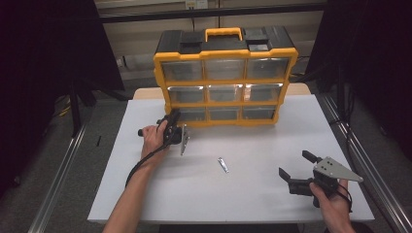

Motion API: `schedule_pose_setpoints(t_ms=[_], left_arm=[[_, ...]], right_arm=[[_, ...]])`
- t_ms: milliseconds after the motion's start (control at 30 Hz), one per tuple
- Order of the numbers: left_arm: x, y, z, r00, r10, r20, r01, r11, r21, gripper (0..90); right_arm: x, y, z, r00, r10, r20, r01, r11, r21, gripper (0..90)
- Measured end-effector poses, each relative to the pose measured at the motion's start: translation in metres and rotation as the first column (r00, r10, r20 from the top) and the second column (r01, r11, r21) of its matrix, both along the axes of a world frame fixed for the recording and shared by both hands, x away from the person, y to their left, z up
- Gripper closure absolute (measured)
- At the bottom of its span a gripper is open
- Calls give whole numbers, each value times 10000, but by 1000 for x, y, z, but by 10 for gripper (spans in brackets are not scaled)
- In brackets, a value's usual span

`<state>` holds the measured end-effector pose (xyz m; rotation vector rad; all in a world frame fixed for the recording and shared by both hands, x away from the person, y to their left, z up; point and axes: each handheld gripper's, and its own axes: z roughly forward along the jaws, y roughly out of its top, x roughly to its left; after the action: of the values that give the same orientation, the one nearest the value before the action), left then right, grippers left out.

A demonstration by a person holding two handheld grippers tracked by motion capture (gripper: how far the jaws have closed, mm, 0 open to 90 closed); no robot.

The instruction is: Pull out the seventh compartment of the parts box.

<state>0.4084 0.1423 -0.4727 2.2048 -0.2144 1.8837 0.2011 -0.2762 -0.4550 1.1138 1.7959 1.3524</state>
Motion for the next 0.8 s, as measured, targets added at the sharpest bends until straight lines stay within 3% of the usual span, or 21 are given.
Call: schedule_pose_setpoints(t_ms=[33, 200, 233, 267, 300, 367, 433, 467, 700, 800], left_arm=[[0, 0, 0, 9999, -36, 160, 36, 10000, 11, 771], [-1, 0, 0, 9999, -18, 145, 18, 10000, 12, 772], [-1, 0, 1, 9998, -6, 197, 7, 10000, -41, 771], [0, -1, -1, 9992, -289, 267, 299, 9988, -383, 770], [-2, -1, 2, 9995, -77, 319, 75, 10000, 66, 771], [-2, 0, -2, 9997, -195, 148, 202, 9987, -469, 771], [-4, 0, 0, 9998, -48, 201, 52, 9998, -200, 771], [-4, 0, -2, 9996, -221, 174, 230, 9986, -484, 772], [-7, 1, 0, 9997, -202, 162, 204, 9998, -90, 774], [-9, 1, -2, 9997, -166, 169, 172, 9994, -317, 774]], right_arm=[[0, 0, 0, 10000, -9, 10, 9, 10000, 5, 3], [0, 0, 0, 10000, 15, 19, -15, 10000, 20, 3], [0, 0, 0, 10000, 7, 20, -7, 10000, 15, 3], [0, 0, 0, 10000, 6, 20, -6, 10000, 17, 3], [0, 0, 0, 10000, 12, 16, -12, 10000, 26, 3], [1, 0, 0, 10000, 8, 9, -8, 10000, 12, 3], [1, 1, 0, 10000, 1, 13, -1, 10000, 19, 3], [1, 1, 0, 10000, 2, 8, -2, 10000, 14, 4], [1, 0, 0, 10000, 16, 50, -16, 10000, 15, 3], [0, 0, 0, 10000, 42, 44, -42, 10000, 28, 3]])
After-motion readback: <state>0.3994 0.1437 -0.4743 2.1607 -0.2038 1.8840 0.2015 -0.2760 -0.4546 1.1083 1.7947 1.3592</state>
